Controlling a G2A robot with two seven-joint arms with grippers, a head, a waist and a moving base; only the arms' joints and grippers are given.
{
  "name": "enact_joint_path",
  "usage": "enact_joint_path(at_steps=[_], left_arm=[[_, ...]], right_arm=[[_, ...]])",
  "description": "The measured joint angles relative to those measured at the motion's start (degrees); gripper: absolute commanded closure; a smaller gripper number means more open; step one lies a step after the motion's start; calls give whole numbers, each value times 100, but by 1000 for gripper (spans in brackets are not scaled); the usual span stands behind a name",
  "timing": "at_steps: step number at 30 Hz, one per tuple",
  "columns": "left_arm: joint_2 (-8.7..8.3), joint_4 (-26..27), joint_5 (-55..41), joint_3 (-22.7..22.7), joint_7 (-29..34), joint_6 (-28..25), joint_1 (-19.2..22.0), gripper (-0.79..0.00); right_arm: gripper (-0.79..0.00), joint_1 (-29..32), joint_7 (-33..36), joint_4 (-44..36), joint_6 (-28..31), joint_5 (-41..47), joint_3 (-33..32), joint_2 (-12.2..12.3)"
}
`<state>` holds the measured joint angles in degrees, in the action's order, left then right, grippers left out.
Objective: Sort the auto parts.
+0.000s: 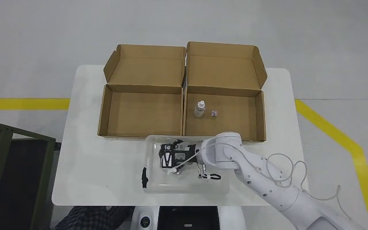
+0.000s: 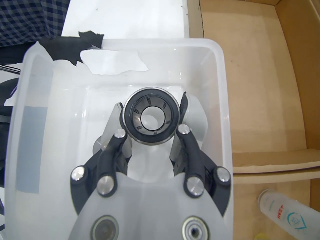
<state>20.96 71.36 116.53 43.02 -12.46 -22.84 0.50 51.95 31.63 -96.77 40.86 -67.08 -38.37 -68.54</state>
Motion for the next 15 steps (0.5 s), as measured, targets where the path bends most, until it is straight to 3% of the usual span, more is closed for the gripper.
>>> enact_joint_path(at_steps=[15], left_arm=[[0,0,0,0,0,0,0,-785]], right_arm=[[0,465,-624,-935,-108,-286,-735,178]])
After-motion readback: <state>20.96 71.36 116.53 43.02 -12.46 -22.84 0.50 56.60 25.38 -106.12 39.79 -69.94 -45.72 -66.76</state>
